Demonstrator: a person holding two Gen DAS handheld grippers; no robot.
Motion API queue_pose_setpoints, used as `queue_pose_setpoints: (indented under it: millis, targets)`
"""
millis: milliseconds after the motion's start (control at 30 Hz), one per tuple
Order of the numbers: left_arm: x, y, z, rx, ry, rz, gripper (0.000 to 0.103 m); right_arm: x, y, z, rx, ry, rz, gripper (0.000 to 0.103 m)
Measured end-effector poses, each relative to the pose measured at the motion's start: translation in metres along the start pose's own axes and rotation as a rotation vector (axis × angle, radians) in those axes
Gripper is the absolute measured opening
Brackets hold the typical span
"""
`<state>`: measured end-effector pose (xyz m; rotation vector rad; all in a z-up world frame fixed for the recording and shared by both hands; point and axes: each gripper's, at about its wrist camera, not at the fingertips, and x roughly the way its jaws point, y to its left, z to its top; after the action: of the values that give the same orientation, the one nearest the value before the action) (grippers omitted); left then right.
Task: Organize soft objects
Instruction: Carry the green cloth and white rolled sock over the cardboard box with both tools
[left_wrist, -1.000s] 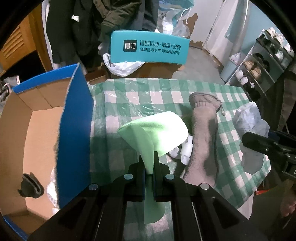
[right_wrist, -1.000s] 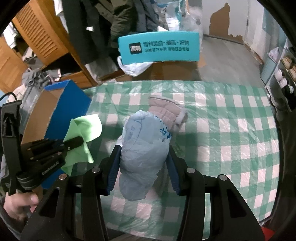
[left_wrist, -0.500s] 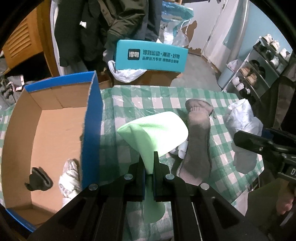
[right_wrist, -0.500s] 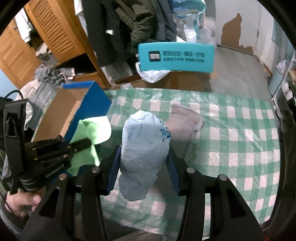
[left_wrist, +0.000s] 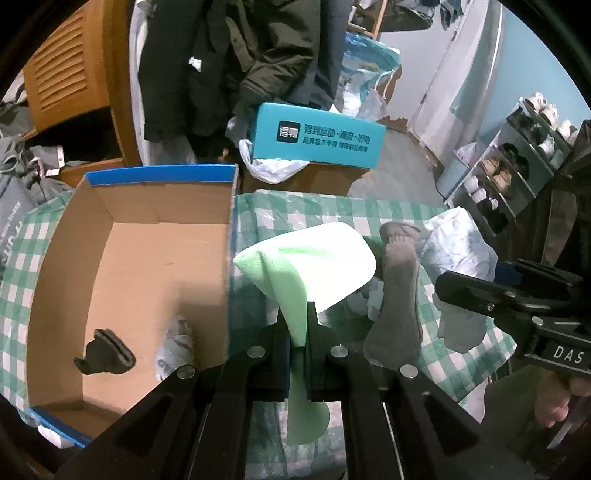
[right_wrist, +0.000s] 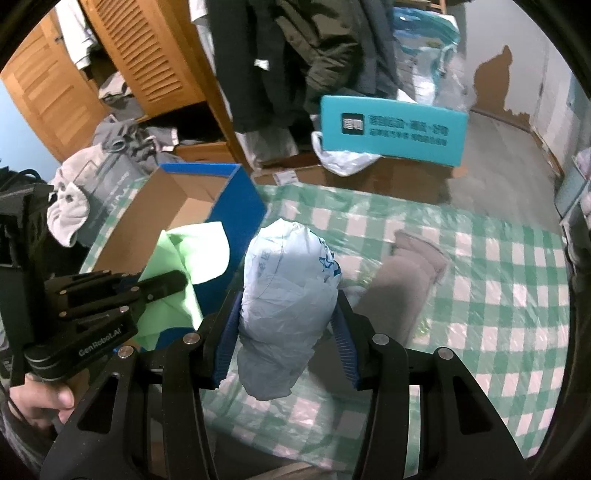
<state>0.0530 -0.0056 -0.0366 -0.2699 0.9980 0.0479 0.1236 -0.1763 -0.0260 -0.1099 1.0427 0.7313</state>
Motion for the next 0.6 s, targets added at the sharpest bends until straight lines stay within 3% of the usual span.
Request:
queue_pose_setpoints:
  millis: [600]
  targets:
    - [-0.036, 0.060, -0.007, -0.097, -0.057, 0.023, 0.006, 0.025, 0.069, 0.029, -0.097, 0.016, 0.070, 0.047]
